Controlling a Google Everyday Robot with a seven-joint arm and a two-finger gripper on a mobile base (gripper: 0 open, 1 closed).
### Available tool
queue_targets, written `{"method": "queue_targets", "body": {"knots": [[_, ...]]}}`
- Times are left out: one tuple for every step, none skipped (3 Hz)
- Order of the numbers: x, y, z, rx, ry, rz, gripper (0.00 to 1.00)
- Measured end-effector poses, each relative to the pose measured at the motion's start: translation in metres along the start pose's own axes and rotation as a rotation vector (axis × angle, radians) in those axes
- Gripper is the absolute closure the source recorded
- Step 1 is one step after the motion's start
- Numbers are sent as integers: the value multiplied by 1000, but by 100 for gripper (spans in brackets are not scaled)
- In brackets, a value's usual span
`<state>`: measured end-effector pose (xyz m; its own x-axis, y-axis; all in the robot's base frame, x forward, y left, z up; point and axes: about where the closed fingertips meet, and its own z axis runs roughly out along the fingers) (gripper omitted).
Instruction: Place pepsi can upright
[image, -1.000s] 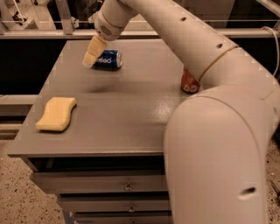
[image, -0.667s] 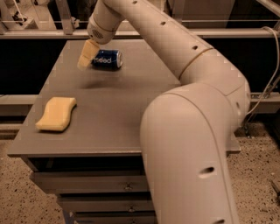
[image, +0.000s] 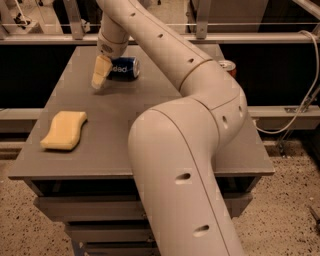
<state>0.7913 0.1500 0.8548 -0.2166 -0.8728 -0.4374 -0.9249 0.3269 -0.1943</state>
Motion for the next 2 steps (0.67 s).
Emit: {"method": "queue_targets", "body": {"knots": [[9, -8, 9, 10, 58, -2, 19], [16, -16, 7, 19, 80, 3, 42]]}}
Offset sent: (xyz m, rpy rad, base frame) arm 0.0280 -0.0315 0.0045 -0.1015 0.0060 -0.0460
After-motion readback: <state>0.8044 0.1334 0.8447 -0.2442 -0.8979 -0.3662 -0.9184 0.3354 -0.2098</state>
